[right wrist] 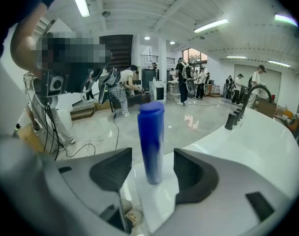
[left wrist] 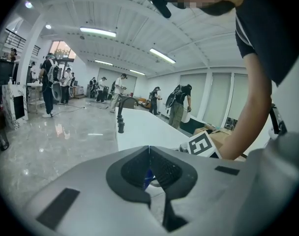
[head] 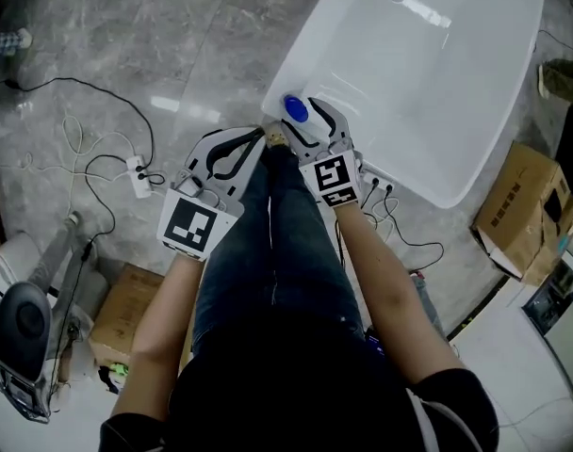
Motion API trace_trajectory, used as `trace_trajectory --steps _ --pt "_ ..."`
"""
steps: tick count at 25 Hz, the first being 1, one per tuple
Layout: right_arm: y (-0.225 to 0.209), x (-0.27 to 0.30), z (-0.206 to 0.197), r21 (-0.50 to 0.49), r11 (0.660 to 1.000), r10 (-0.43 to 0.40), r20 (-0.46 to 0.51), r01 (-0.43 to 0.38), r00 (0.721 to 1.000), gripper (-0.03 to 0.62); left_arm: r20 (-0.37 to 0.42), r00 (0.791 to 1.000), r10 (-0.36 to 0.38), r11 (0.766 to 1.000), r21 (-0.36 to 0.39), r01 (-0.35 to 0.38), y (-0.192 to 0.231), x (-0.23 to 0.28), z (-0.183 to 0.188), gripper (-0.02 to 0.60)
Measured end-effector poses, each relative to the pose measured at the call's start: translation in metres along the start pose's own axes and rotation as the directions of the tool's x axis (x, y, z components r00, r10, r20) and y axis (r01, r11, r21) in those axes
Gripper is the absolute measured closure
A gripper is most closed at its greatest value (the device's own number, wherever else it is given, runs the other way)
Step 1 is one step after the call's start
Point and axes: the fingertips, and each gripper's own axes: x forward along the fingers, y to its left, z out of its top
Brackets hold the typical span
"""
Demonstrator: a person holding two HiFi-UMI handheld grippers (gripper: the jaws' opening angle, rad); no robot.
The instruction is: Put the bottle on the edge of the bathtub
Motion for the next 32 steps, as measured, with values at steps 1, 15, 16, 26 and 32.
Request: trace_trajectory --steps 1,15,16,26,32 --pt "0.0 -0.012 0.005 0.0 1.0 -0.005 0.005 0.005 1.0 0.335 0.0 1.0 0.001 1.0 -0.001 -0.001 -0.002 -0.002 0.005 0.557" --pt "-0.032 -0.181 0.15 0.191 0.958 -0.254 0.21 0.215 0.944 0.566 0.107 0.992 0.067 0.996 0.049 -0.073 -0.021 -0.057 0.113 0.557" --pt "-0.038 -0.191 0.166 0.196 0.952 -0.277 0.235 0.234 0.932 0.566 0.129 0.988 0.085 0.994 0.053 -0.093 -0.019 -0.061 0.124 0.557" --pt "-0.081 -0.304 0.349 0.092 0.92 -0.364 0.559 0.381 0.744 0.566 0.419 0.864 0.28 0.932 0.098 -0.349 -0.002 -0.117 0.3 0.557" --pt "-0.062 -0.35 0.413 0.062 0.922 -0.322 0.67 0.382 0.669 0.566 0.513 0.79 0.336 0.892 0.097 -0.442 -0.012 -0.158 0.368 0.557"
